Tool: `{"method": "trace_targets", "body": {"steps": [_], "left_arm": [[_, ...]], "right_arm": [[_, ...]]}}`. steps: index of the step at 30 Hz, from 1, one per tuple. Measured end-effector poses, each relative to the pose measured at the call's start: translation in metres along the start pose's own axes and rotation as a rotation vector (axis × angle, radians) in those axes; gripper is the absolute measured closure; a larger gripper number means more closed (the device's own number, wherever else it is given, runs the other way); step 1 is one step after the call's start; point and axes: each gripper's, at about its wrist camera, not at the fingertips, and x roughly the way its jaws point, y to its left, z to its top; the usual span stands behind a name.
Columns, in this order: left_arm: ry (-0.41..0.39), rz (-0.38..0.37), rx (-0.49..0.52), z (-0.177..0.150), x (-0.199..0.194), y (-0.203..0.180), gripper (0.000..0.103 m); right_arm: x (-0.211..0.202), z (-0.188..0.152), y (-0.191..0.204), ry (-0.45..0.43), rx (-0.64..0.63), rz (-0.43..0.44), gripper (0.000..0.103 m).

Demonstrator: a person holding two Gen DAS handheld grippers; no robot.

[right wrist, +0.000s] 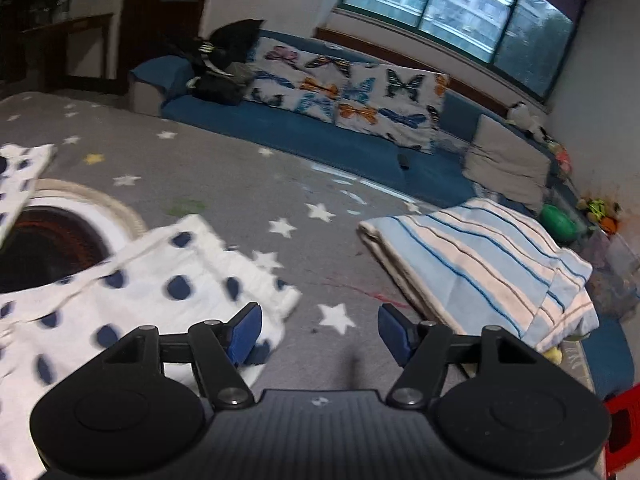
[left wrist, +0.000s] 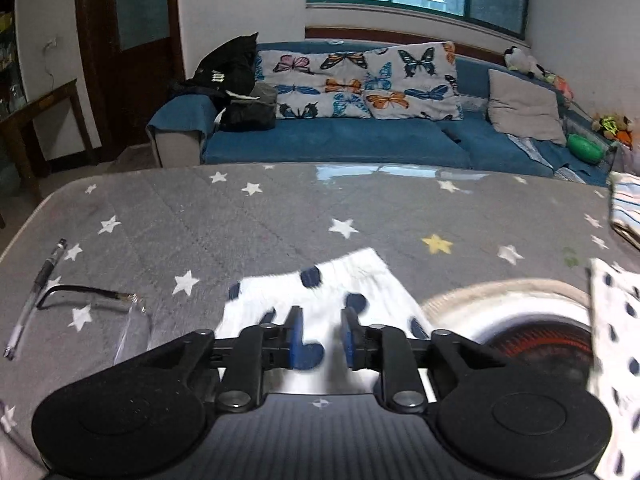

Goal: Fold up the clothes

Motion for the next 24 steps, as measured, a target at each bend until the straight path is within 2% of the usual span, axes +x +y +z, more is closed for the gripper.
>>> {"method": "trace_targets", "body": {"steps": [5, 12, 18, 24], "left_arm": [[-0.014, -0.076, 0.059, -0.027, -0.052, -0.018, 0.078], [0.032, -0.158, 0.093, -0.091, -0.103, -0.031, 0.078], [0.039, -0.130, 0.092, -0.134, -0.131, -0.019, 0.078], [0.023, -0.089, 0.071, -0.160, -0.151, 0.002, 0.076]], "right_arm": [[-0.026, -0.012, 0.025, 0.000, -0.038, 0.080, 0.037], [-0.055, -0.035, 0.066, 0.002, -0.091, 0.171, 0.037], [-0.063, -0.055, 0.084, 0.029, -0.115, 0.157, 0.036], [-0.082, -0.067, 0.082, 0.007, -0.115, 0.134, 0.036]]}}
